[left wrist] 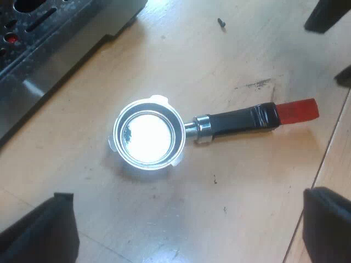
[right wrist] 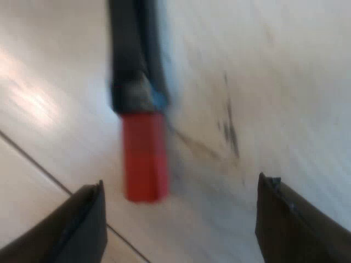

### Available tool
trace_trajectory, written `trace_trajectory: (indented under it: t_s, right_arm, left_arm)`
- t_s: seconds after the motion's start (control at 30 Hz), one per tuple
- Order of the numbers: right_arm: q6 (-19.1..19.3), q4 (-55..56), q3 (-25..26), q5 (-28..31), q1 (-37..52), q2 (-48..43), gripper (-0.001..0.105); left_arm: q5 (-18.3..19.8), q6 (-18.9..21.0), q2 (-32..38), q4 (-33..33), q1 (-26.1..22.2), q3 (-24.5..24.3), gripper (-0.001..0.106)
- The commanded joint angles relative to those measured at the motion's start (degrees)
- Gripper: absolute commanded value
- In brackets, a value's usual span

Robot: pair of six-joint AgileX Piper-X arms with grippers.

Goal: Grind coffee beans and then tamp

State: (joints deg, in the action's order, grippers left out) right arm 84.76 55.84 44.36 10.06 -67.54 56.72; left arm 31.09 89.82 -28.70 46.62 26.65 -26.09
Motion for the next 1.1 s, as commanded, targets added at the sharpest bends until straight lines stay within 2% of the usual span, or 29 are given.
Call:
trace_trajectory:
  t_s: [0.03, 0.1, 0.2, 0.3, 0.4, 0.5, 0.57, 0.73, 0.87, 1.0, 1.1]
  right_arm:
    - [0.46, -2.71, 1.81, 0.36, -0.06, -3.01, 0.061]
    - [2.09, -7.29, 1.94, 0.36, -0.06, -4.37, 0.061]
    - [6.85, -14.21, 1.93, 0.36, -0.06, -4.9, 0.061]
    - [9.14, -19.41, 1.93, 0.2, -0.06, -4.08, 0.064]
    - [10.89, -24.46, 1.93, 0.2, -0.06, -2.94, 0.073]
    - [11.89, -27.03, 1.93, 0.34, -0.06, -1.49, 0.074]
    - [11.88, -28.82, 1.93, 0.34, -0.06, -0.03, 0.074]
    - [11.88, -34.36, 1.93, 0.1, -0.06, 3.86, 0.074]
    - [11.88, -41.58, 1.93, -0.97, -0.06, 7.48, 0.074]
    - [11.88, -45.11, 1.93, -0.97, -0.06, 9.96, 0.074]
    - [11.88, -46.63, 1.93, -1.4, -0.17, 11.84, 0.074]
  left_arm:
    - [-0.54, -0.07, -0.09, -0.3, 0.34, -0.04, 0.085]
    - [-0.54, 0.33, -0.09, -0.3, 0.34, -0.04, 0.085]
    - [-0.54, 1.28, -0.09, -0.18, 0.34, -0.04, 0.085]
    - [-0.54, 4.53, -0.09, -0.18, 0.16, -0.04, 0.085]
    - [-0.8, 8.89, -0.09, -0.18, -0.22, -0.04, 0.085]
    - [-4.2, 9.36, -0.09, -0.18, -0.66, -0.17, 0.085]
    - [-9.34, 9.36, -0.09, -0.18, -0.91, -0.99, 0.085]
    - [-16.61, 9.12, -1.02, -0.18, -1.31, -3.03, 0.085]
    - [-19.03, 7.77, -4.81, -0.88, -1.31, -3.58, 0.085]
    - [-19.62, 7.77, -10.49, -1.1, -1.31, -3.74, 0.085]
    - [-22.56, 7.77, -15.59, -2.02, -1.31, -3.74, 0.085]
